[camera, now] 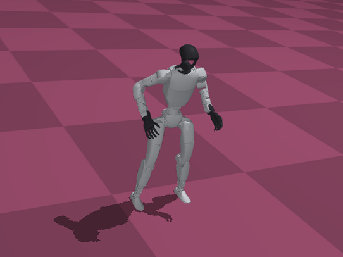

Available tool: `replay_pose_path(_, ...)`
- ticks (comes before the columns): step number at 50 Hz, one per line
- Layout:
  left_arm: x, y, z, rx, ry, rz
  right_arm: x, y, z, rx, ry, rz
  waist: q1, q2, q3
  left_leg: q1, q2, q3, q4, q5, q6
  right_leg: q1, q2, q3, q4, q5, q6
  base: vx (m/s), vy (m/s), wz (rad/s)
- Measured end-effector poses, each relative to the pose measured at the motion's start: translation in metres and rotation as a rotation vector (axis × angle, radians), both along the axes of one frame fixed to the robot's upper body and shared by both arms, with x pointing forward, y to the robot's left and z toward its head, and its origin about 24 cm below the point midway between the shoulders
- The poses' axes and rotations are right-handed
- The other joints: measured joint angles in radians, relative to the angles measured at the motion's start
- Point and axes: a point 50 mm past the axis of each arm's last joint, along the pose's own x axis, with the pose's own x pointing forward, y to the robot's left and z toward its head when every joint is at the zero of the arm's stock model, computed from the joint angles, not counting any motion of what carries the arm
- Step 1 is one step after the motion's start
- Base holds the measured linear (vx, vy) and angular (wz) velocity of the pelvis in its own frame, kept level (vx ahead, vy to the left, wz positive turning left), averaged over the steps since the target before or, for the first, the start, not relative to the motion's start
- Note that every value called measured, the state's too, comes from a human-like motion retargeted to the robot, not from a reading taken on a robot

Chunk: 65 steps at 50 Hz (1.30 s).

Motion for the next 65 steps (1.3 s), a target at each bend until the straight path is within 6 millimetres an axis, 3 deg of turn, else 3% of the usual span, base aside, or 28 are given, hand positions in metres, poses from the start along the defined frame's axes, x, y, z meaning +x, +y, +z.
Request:
replay_pose_path(4, 0.014, -0.005, 0.024, 0.039, -0.099, -0.075, -0.018, 0.002, 0.014, 0.057, -0.027, 0.013, -0.039, 0.026, 0.085, -0.048, 0.013, -0.018, 0.029, -0.001, -0.015, -0.086, -0.036, 0.066, 0.14, -0.084, -0.025, -0.1, -0.1, 0.19)
replay_pose_path(8, 0.049, -0.017, 0.048, 0.038, -0.237, -0.153, -0.033, -0.005, 0.011, 0.033, -0.057, -0.068, -0.028, 0.045, 0.191, -0.147, 0.001, -0.042, 0.175, -0.044, 0.012, -0.17, -0.205, -0.09, 0.287, -0.174, -0.113, -0.14, -0.18, 0.04)
replay_pose_path(10, 0.065, -0.02, 0.067, 0.058, -0.337, -0.186, -0.031, -0.003, 0.008, 0.012, -0.115, -0.107, -0.015, 0.021, 0.248, -0.265, -0.002, -0.032, 0.414, -0.14, 0.034, -0.257, -0.291, -0.106, 0.437, -0.209, -0.147, -0.14, -0.25, -0.34)
replay_pose_path(13, 0.093, -0.045, 0.077, 0.13, -0.459, -0.176, -0.01, -0.003, -0.004, -0.163, -0.169, -0.238, 0.021, 0.005, 0.267, -0.44, 0.016, -0.02, 0.635, -0.238, 0.045, -0.455, -0.304, -0.008, 0.601, -0.259, -0.179, -0.16, -0.32, -0.64)
replay_pose_path(15, 0.113, -0.055, 0.072, 0.164, -0.445, -0.152, 0.019, 0.008, 0.004, -0.25, -0.264, -0.25, 0.018, 0.0, 0.267, -0.536, 0.058, -0.021, 0.794, -0.303, 0.031, -0.594, -0.283, 0.047, 0.781, -0.316, -0.172, -0.04, -0.4, -0.6)
replay_pose_path(18, 0.147, -0.062, 0.075, 0.191, -0.444, -0.061, 0.073, 0.053, 0.035, -0.127, -0.45, -0.192, 0.016, -0.02, 0.262, -0.542, 0.111, -0.028, 0.867, -0.338, 0.007, -0.666, -0.253, 0.061, 0.944, -0.361, -0.129, 0.14, -0.52, -0.43)
replay_pose_path(20, 0.156, -0.061, 0.088, 0.207, -0.5, -0.003, 0.09, 0.092, 0.07, 0.007, -0.56, 0.013, 0.021, -0.044, 0.24, -0.453, 0.134, -0.014, 0.78, -0.298, -0.002, -0.624, -0.229, 0.042, 0.947, -0.384, -0.139, 0.37, -0.68, -0.44)
replay_pose_path(22, 0.144, -0.054, 0.099, 0.214, -0.57, 0.008, 0.077, 0.111, 0.091, 0.168, -0.58, 0.222, 0.028, -0.077, 0.167, -0.294, 0.143, 0.026, 0.538, -0.135, 0.024, -0.519, -0.202, -0.008, 0.842, -0.363, -0.163, 0.57, -0.8, -0.32)
replay_pose_path(23, 0.135, -0.05, 0.103, 0.215, -0.592, 0.003, 0.066, 0.109, 0.092, 0.25, -0.556, 0.273, 0.025, -0.092, 0.125, -0.198, 0.146, 0.049, 0.369, 0.008, 0.047, -0.441, -0.186, -0.052, 0.753, -0.331, -0.176, 0.72, -0.86, 0.14)
replay_pose_path(25, 0.113, -0.047, 0.103, 0.224, -0.596, -0.03, 0.037, 0.085, 0.076, 0.37, -0.45, 0.227, -0.007, -0.097, 0.031, -0.041, 0.159, 0.081, 0.057, 0.332, 0.07, -0.247, -0.133, -0.174, 0.519, -0.21, -0.185, 0.78, -0.9, 0.81)
replay_pose_path(27, 0.092, -0.051, 0.097, 0.24, -0.577, -0.06, 0.001, 0.047, 0.039, 0.387, -0.274, 0.039, -0.067, -0.106, -0.063, 0.003, 0.116, 0.061, -0.057, 0.466, 0.039, -0.059, -0.073, -0.256, 0.234, 0.04, -0.14, 0.71, -0.91, 1.56)
replay_pose_path(30, 0.073, -0.06, 0.093, 0.274, -0.561, -0.098, -0.062, -0.006, -0.014, 0.268, 0.007, -0.262, -0.115, -0.144, -0.157, -0.002, -0.048, 0.012, -0.008, 0.41, -0.013, 0.114, -0.015, -0.144, -0.115, 0.496, -0.004, 0.46, -0.95, 1.31)
replay_pose_path(32, 0.067, -0.059, 0.093, 0.313, -0.543, -0.13, -0.092, -0.026, -0.037, 0.178, 0.144, -0.388, -0.09, -0.129, -0.18, -0.001, -0.069, 0.025, 0.024, 0.421, -0.048, 0.136, 0.066, -0.011, -0.181, 0.57, 0.0, 0.26, -1.06, 0.15)
replay_pose_path(35, 0.061, -0.056, 0.09, 0.329, -0.515, -0.179, -0.103, -0.043, -0.046, 0.07, 0.202, -0.433, -0.025, -0.087, -0.172, 0.022, -0.128, 0.008, 0.003, 0.438, -0.019, 0.122, 0.046, -0.046, -0.091, 0.477, -0.015, 0.2, -0.73, -0.63)
replay_pose_path(38, 0.054, -0.047, 0.083, 0.312, -0.471, -0.188, -0.07, -0.04, -0.032, 0.062, 0.135, -0.312, 0.054, -0.016, -0.135, 0.032, -0.116, -0.09, -0.016, 0.349, -0.02, 0.089, 0.026, -0.14, 0.051, 0.355, -0.075, 0.21, -0.79, -1.32)
replay_pose_path(41, 0.036, -0.04, 0.068, 0.245, -0.378, -0.175, -0.036, -0.027, -0.01, 0.04, 0.062, -0.145, 0.118, 0.071, -0.148, 0.027, -0.065, -0.178, -0.044, 0.388, -0.091, 0.072, -0.001, -0.177, 0.094, 0.236, -0.123, 0.27, -0.8, -1.23)
replay_pose_path(43, 0.027, -0.035, 0.062, 0.227, -0.324, -0.163, -0.011, -0.013, 0.01, 0.01, -0.016, -0.026, 0.144, 0.102, -0.154, 0.023, -0.038, -0.18, -0.02, 0.382, -0.095, 0.042, -0.063, -0.19, 0.133, 0.157, -0.126, 0.27, -0.79, -0.82)
replay_pose_path(45, 0.025, -0.032, 0.058, 0.236, -0.293, -0.149, 0.013, 0.004, 0.035, -0.016, -0.124, 0.078, 0.144, 0.088, -0.138, 0.015, -0.04, -0.098, 0.105, 0.135, -0.005, 0.017, -0.191, -0.184, 0.148, 0.089, -0.095, 0.24, -0.79, -0.11)
replay_pose_path(48, 0.046, -0.035, 0.047, 0.281, -0.275, -0.14, 0.046, 0.032, 0.062, -0.018, -0.279, 0.158, 0.113, 0.027, -0.035, -0.064, -0.041, -0.084, 0.491, -0.303, 0.095, 0.028, -0.41, -0.164, 0.127, 0.027, -0.071, 0.14, -0.87, 0.57)
replay_pose_path(50, 0.082, -0.041, 0.041, 0.321, -0.274, -0.15, 0.069, 0.051, 0.06, -0.011, -0.335, 0.129, 0.087, -0.018, 0.062, -0.17, -0.028, -0.139, 0.785, -0.415, 0.087, 0.032, -0.478, -0.055, 0.139, 0.01, -0.089, 0.01, -1.02, 0.98)
replay_pose_path(53, 0.142, -0.051, 0.058, 0.375, -0.338, -0.183, 0.098, 0.088, 0.044, 0.036, -0.346, 0.053, 0.077, -0.054, 0.18, -0.223, 0.027, -0.218, 0.924, -0.447, 0.012, -0.077, -0.459, 0.131, 0.397, -0.136, -0.116, -0.07, -1.14, 0.58)
replay_pose_path(55, 0.174, -0.06, 0.087, 0.389, -0.435, -0.193, 0.114, 0.12, 0.054, 0.143, -0.363, 0.099, 0.077, -0.058, 0.225, -0.212, 0.084, -0.265, 0.88, -0.439, 0.006, -0.168, -0.416, 0.152, 0.599, -0.263, -0.118, -0.04, -1.24, 0.06)
replay_pose_path(56, 0.18, -0.06, 0.102, 0.378, -0.49, -0.189, 0.117, 0.136, 0.071, 0.175, -0.393, 0.193, 0.076, -0.062, 0.223, -0.197, 0.12, -0.275, 0.824, -0.396, -0.001, -0.209, -0.381, 0.15, 0.67, -0.293, -0.111, 0.05, -1.3, -0.35)
replay_pose_path(58, 0.181, -0.052, 0.129, 0.352, -0.595, -0.174, 0.115, 0.164, 0.117, 0.189, -0.485, 0.433, 0.079, -0.077, 0.195, -0.138, 0.203, -0.263, 0.665, -0.259, -0.012, -0.27, -0.297, 0.14, 0.752, -0.32, -0.101, 0.19, -1.34, -0.83)
replay_pose_path(60, 0.167, -0.034, 0.153, 0.359, -0.678, -0.18, 0.098, 0.178, 0.168, 0.159, -0.613, 0.667, 0.075, -0.105, 0.138, -0.041, 0.285, -0.193, 0.433, -0.019, 0.008, -0.265, -0.212, 0.094, 0.716, -0.309, -0.111, 0.37, -1.34, -0.79)
replay_pose_path(62, 0.144, -0.019, 0.164, 0.4, -0.701, -0.233, 0.073, 0.162, 0.203, 0.099, -0.725, 0.77, 0.041, -0.127, 0.057, 0.023, 0.308, -0.102, 0.214, 0.251, 0.026, -0.176, -0.154, -0.005, 0.555, -0.24, -0.135, 0.47, -1.26, 0.25)
replay_pose_path(63, 0.132, -0.016, 0.166, 0.404, -0.703, -0.266, 0.061, 0.148, 0.211, 0.053, -0.758, 0.773, 0.016, -0.138, 0.014, 0.029, 0.281, -0.083, 0.148, 0.322, 0.019, -0.113, -0.136, -0.063, 0.447, -0.179, -0.137, 0.47, -1.18, 1.05)
replay_pose_path(65, 0.11, -0.016, 0.163, 0.369, -0.689, -0.331, 0.046, 0.113, 0.21, -0.013, -0.749, 0.69, -0.033, -0.169, -0.071, 0.012, 0.159, -0.112, 0.104, 0.302, -0.02, 0.002, -0.112, -0.159, 0.237, 0.013, -0.104, 0.42, -1.12, 1.47)
